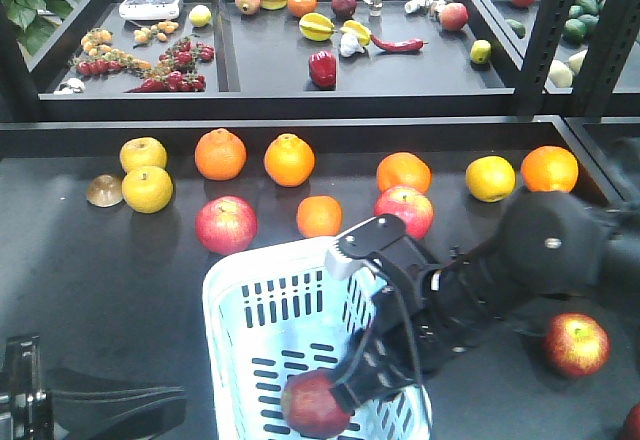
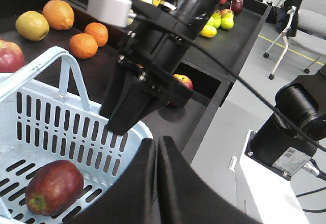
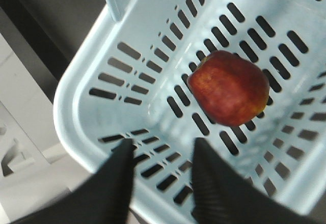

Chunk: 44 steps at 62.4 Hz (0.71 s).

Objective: Pick three apples into basket with both arms
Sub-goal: 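Grasp the red apple and carry it over the basket, then open the right gripper to drop the apple into the basket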

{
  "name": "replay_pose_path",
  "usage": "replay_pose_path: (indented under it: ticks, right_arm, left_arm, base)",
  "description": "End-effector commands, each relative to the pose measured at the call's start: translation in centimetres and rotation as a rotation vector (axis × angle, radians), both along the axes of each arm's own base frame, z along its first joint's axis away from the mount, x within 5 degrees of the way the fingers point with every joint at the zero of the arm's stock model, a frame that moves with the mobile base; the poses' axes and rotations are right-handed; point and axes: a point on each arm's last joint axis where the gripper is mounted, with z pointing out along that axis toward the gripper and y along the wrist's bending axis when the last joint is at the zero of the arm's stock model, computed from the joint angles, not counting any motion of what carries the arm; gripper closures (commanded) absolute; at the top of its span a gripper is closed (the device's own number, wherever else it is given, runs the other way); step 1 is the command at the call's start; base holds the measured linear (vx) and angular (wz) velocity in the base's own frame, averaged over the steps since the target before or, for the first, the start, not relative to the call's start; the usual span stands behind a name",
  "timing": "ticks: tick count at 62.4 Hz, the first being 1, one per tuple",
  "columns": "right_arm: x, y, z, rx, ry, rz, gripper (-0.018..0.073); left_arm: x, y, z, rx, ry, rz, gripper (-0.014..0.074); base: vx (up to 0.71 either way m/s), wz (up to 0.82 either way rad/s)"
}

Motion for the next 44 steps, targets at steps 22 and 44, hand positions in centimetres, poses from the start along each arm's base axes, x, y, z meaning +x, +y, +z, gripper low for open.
replay_pose_path:
  ticks: [22,44]
  right_arm:
    - [0.6,-7.4,5.1,-0.468,-0.365,-0.452,0.0568]
    - [4.5,-17.0,3.3,-0.396,-0.184,-0.749,0.0534]
  left_arm:
    - [0.1,0.0,0.6,0.01,-0.029,0.003,0.0602]
    - [0.1,0.0,0.6,0.01,-0.029,0.003,0.0602]
  base:
    - [0.0,0.0]
    - [0.0,0.0]
